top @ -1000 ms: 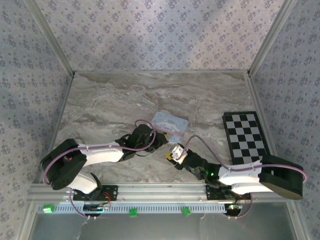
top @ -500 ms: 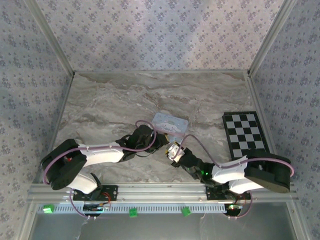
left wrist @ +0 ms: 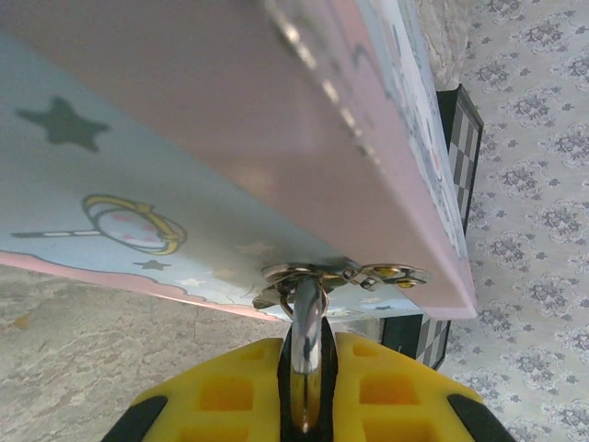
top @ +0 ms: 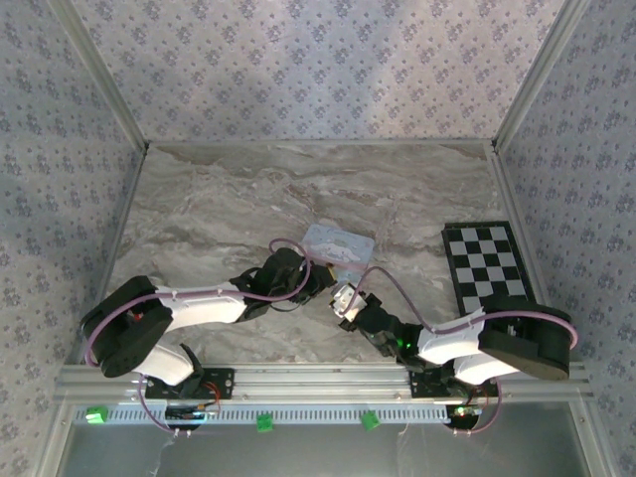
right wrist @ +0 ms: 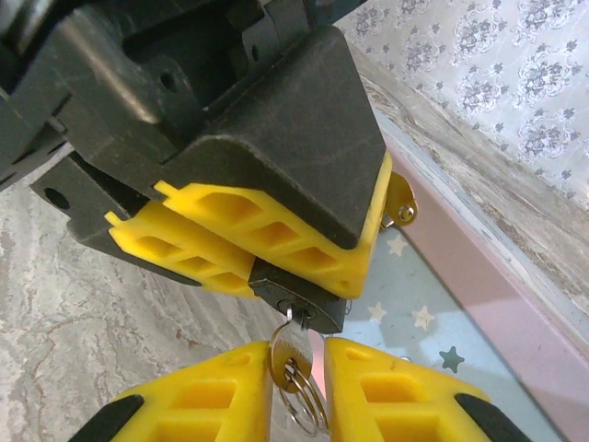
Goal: Unlock the padlock with the key
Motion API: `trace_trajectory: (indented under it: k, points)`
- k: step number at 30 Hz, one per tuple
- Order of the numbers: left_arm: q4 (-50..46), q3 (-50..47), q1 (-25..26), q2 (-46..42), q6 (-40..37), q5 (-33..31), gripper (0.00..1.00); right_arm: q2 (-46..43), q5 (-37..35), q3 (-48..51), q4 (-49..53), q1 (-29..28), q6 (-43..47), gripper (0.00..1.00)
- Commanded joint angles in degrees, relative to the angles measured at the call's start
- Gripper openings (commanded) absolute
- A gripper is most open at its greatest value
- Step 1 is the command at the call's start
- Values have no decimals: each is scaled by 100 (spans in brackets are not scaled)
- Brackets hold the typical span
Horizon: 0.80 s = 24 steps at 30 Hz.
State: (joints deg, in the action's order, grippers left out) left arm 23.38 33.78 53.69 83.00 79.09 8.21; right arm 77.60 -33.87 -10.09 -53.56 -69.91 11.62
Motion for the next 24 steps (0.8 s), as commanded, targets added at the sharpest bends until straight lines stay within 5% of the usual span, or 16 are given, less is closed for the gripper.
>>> trace_trajectory:
  k: [1, 24]
  points:
    - [332, 120, 48, -8, 19, 93, 0, 52, -298, -144, -114, -31, -249, 19]
    - [317, 278, 115, 155, -148, 43, 0, -283, -242, -469, 892, 136, -2717, 7]
